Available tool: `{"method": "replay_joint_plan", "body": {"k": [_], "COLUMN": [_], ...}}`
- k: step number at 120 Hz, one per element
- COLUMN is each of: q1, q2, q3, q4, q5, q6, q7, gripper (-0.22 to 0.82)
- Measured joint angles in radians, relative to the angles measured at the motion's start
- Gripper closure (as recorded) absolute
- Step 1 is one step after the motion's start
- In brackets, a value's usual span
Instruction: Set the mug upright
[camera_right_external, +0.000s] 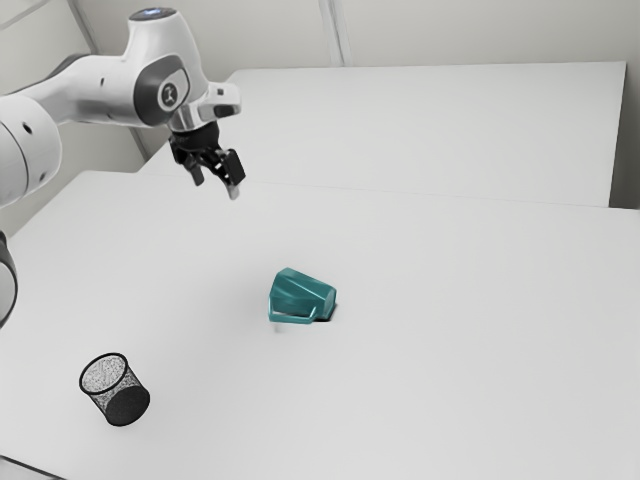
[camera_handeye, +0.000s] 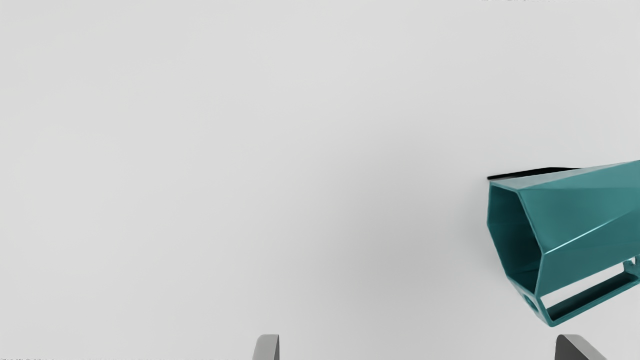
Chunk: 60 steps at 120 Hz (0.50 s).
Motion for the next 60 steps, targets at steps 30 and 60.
{"method": "replay_joint_plan", "body": {"k": [30,60], "q1": [0.059,0.093], "q2": [-0.100,-0.061], "q3": [0.036,0.077], "q4": [-0.205,-0.316], "q5": [-0.227,-0.548], "q6": [0.045,0.037], "q7": [-0.021,0.024], "gripper": [0.00,0.00]}}
